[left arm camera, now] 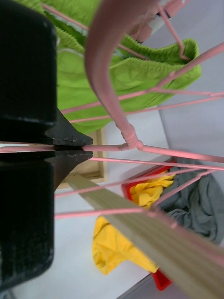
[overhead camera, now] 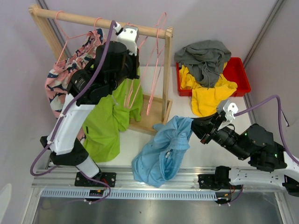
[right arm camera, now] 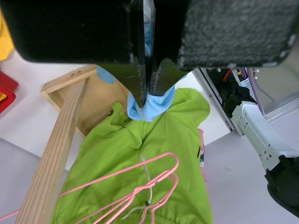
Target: Remove the shorts from the hanger
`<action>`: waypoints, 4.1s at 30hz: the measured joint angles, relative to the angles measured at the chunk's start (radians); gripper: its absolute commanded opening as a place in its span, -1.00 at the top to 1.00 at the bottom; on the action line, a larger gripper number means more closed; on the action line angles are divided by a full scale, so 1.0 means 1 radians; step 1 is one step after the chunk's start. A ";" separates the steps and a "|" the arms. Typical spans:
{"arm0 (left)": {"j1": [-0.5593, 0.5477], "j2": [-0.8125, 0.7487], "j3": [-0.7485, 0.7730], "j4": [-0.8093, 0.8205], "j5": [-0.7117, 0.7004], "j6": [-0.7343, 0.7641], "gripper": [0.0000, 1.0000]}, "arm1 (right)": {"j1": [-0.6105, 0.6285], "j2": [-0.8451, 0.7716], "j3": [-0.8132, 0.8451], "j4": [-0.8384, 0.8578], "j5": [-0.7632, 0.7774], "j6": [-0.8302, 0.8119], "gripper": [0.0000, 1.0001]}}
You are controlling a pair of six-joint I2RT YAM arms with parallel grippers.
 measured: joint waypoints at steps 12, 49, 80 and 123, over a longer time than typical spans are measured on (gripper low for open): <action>0.110 0.157 0.116 0.146 0.107 0.033 1.00 | 0.000 -0.006 -0.051 0.014 0.000 0.000 1.00; 0.143 -0.449 -0.171 0.197 0.308 -0.049 -0.99 | -1.036 0.626 0.692 0.139 -0.160 -0.053 1.00; 0.153 -0.503 -0.498 0.189 -0.100 -0.041 -0.94 | -1.310 0.774 0.130 0.708 -0.228 0.473 -0.99; 0.612 -0.195 -0.473 0.303 0.196 -0.013 0.99 | -1.249 0.000 -0.309 0.290 -0.367 0.412 -0.99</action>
